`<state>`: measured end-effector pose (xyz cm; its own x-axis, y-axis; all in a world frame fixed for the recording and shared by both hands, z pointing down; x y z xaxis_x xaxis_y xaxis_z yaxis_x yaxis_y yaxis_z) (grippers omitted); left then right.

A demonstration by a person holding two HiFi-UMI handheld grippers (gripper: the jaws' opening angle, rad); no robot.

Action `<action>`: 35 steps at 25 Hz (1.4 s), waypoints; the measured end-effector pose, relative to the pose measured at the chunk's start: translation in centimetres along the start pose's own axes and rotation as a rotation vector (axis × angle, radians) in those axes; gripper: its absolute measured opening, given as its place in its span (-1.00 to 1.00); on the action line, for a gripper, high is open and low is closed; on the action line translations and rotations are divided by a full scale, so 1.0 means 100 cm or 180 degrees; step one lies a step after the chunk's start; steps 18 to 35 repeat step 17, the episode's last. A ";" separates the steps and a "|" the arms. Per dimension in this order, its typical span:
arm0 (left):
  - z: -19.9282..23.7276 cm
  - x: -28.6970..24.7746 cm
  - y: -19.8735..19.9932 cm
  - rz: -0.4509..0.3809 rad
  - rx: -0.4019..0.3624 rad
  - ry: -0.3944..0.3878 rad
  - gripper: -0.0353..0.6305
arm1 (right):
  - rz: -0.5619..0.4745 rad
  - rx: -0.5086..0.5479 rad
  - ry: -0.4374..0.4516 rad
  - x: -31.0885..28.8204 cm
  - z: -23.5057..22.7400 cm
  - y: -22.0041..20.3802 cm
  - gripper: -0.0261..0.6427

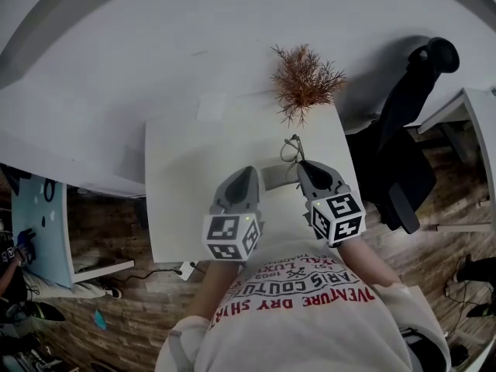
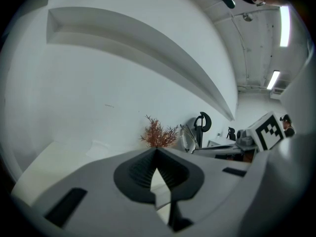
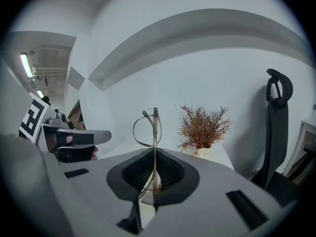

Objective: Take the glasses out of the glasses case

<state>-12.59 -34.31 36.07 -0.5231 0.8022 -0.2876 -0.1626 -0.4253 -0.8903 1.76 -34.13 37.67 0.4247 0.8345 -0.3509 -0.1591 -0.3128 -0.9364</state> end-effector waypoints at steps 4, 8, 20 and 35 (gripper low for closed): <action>0.000 -0.001 -0.002 0.0010 0.0019 0.0005 -0.89 | 0.0017 -0.0010 0.0008 -0.002 -0.001 -0.001 -0.85; -0.001 -0.003 -0.003 0.0020 0.0023 0.0001 -0.89 | 0.0045 -0.0039 0.0008 -0.002 -0.002 -0.004 -0.85; -0.001 -0.008 -0.004 0.0038 0.0026 0.0007 -0.89 | 0.0067 -0.0044 0.0003 -0.004 -0.006 -0.006 -0.85; -0.001 -0.008 -0.004 0.0038 0.0026 0.0007 -0.89 | 0.0067 -0.0044 0.0003 -0.004 -0.006 -0.006 -0.85</action>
Point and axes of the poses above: the fingertips, and each gripper's own axes: x backward along the fingers, z to its left, y out of its top, the point moved 3 cm from there along x, backward along the fingers, and after that the axes turned 10 degrees about x, right-handed, at the moved point
